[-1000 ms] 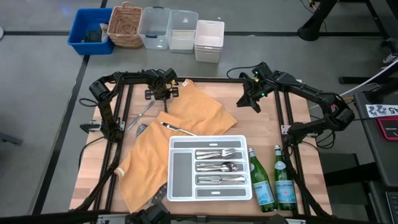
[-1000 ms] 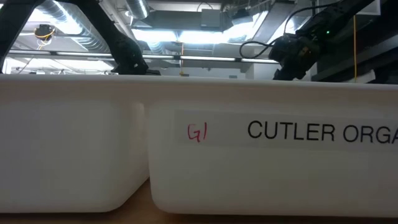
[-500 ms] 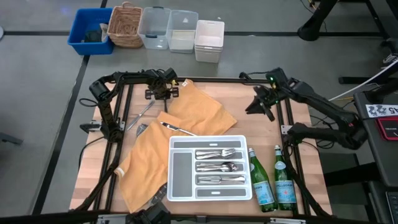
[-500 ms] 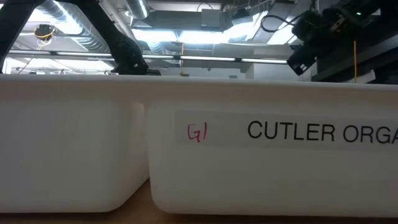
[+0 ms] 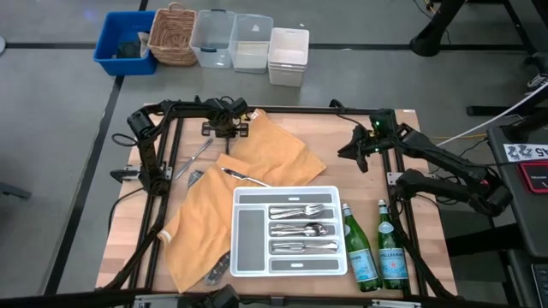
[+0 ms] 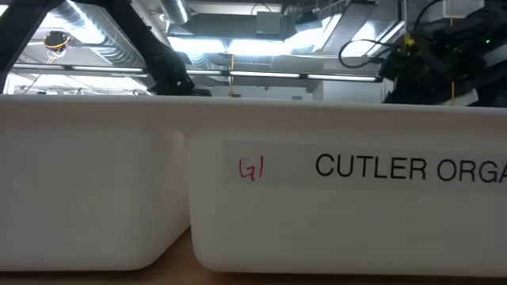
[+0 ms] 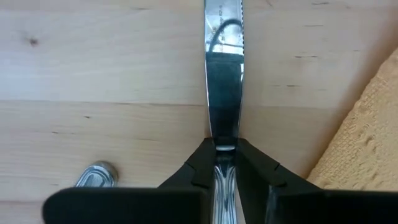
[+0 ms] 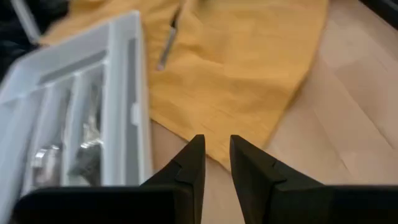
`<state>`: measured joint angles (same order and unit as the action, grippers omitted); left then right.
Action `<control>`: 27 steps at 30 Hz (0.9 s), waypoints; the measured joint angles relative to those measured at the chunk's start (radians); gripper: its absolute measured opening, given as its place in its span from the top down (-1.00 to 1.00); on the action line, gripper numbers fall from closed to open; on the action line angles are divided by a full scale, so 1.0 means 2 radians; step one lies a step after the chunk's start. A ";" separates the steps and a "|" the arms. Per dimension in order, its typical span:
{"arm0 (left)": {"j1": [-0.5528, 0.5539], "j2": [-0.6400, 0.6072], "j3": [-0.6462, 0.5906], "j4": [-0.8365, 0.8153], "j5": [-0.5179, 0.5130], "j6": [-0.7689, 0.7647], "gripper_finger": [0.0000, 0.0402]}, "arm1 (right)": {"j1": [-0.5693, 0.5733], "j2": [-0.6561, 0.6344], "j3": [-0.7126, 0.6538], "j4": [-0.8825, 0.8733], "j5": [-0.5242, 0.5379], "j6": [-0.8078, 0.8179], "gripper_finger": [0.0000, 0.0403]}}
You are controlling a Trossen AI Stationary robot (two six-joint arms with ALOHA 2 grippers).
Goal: Sort silverware
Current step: Put the silver table knife into the white silverware tray
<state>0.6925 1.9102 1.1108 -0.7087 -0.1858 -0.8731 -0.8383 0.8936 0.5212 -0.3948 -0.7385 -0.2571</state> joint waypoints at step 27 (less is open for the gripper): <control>-0.008 -0.037 0.039 0.005 0.021 0.087 0.99 | 0.000 0.000 -0.094 0.175 0.012 0.117 0.61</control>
<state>0.6758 1.8362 1.1881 -0.6987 -0.1446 -0.7000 -0.8383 0.8940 0.3328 -0.0443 -0.7143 -0.0231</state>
